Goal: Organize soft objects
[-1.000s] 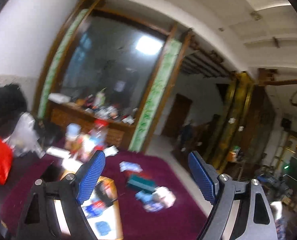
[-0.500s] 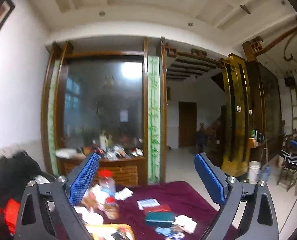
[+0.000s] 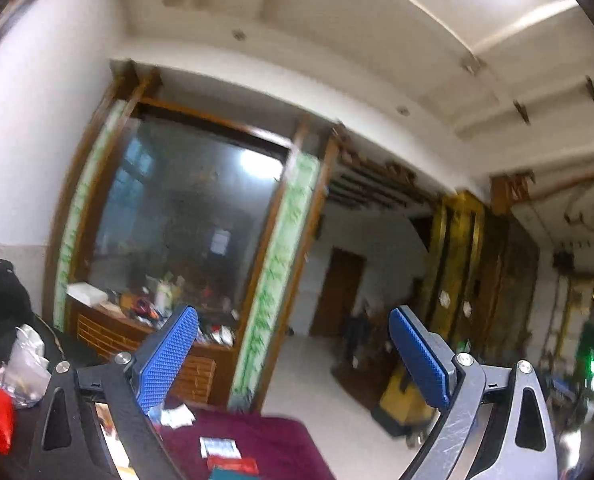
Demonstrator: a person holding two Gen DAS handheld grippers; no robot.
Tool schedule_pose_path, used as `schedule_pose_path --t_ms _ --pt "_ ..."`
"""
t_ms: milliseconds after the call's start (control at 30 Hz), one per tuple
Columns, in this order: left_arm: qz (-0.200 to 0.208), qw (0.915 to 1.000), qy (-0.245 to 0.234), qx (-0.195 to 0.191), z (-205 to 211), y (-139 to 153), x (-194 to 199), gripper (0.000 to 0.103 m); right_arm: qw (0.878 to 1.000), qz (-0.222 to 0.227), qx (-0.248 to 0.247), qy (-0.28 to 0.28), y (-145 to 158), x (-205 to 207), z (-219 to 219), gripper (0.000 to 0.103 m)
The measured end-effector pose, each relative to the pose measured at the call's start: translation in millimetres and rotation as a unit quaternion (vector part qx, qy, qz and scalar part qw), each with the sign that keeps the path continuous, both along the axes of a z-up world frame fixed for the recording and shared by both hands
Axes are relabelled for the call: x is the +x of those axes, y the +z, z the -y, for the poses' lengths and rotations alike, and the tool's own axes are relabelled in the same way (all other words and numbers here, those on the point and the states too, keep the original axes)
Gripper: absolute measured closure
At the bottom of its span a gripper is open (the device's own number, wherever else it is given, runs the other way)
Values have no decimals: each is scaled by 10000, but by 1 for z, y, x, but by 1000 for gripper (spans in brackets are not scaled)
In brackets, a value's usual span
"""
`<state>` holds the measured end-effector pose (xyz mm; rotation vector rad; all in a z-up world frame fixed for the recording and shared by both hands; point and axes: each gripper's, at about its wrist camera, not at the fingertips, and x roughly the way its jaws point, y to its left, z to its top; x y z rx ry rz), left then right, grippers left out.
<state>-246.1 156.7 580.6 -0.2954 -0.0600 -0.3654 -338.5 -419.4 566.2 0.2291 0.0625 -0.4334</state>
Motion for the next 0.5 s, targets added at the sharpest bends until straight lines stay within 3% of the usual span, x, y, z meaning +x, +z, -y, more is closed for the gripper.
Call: schedule_pose_path --t_ms 133,200,267,400,500 --pt "73 9984 530 -174 -28 62 -23 1 9999 -108 128 -1 18 7 11 7" --pt "-37 9974 709 -108 -42 80 -31 1 9996 -266 59 93 6 18 4 6" --pt "-153 9966 811 12 -51 78 -31 1 9981 -514 -23 349 -24 38 -12 4" --pt "-569 9954 647 410 -49 22 -7 1 9836 -1296 57 1252 -125 96 -57 4" --pt "-1191 9897 231 759 -28 -56 31 1 9588 -1889 477 2065 -214 142 -95 4"
